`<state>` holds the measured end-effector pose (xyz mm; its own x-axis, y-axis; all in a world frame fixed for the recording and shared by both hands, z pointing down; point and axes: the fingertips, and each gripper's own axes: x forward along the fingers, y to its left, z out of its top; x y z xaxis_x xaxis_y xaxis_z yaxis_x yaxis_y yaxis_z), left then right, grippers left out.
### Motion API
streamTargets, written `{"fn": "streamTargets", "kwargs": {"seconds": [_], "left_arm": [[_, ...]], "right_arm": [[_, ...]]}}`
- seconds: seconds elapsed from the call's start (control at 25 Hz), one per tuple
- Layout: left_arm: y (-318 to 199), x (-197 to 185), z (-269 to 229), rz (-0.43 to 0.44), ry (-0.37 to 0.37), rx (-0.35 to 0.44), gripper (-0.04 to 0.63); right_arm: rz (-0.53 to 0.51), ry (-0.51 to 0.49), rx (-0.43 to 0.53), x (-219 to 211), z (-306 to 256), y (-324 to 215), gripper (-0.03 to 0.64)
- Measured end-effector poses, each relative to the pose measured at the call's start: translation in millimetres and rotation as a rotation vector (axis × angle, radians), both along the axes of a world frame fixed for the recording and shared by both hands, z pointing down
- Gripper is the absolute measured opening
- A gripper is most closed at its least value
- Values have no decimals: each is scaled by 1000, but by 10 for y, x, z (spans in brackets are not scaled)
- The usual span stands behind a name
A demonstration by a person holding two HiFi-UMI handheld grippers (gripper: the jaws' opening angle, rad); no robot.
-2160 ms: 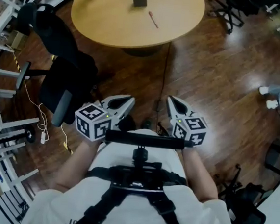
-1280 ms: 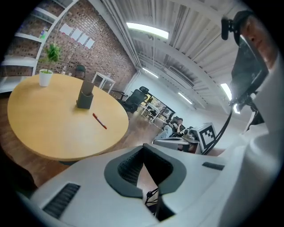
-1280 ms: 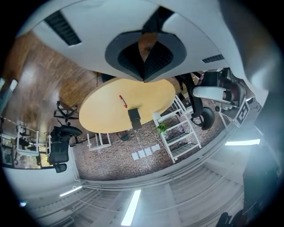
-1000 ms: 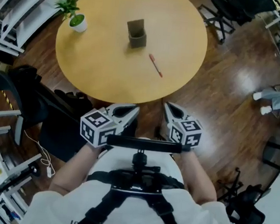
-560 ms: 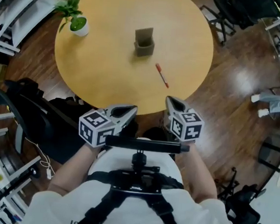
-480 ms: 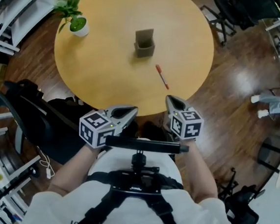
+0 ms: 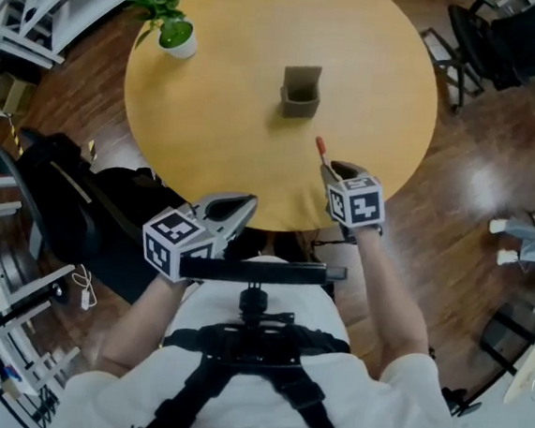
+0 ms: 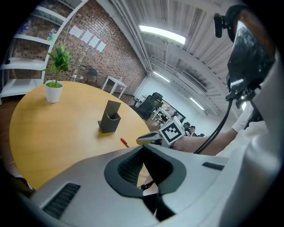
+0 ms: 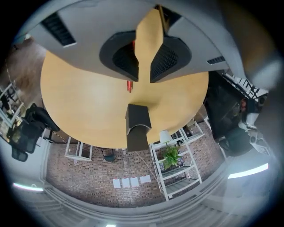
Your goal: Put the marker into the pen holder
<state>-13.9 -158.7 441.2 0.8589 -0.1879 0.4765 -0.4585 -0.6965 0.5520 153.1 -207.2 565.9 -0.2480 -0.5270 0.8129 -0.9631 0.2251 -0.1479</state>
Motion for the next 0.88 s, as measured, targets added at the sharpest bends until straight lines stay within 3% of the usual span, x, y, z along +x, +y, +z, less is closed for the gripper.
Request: {"fn": "streamTargets", "kwargs": {"seconds": [0.28,0.56,0.72,0.88], "left_arm": [[-71,-11,30,-71,-29,-12,-3],[-83,-81,86,-103,-36,-6,-3],[-70,-112,91,-119,-44,-10,-3],[-70,-127,98,-123,-53,-9,-3]], "right_arm": [[-115,112,-103,134,414,-572,104],[-233,71,-222,-135,650,-839,104],[-246,282,-277,176,766,-894,103],[-244,333,-282,282,800,-932,80]]}}
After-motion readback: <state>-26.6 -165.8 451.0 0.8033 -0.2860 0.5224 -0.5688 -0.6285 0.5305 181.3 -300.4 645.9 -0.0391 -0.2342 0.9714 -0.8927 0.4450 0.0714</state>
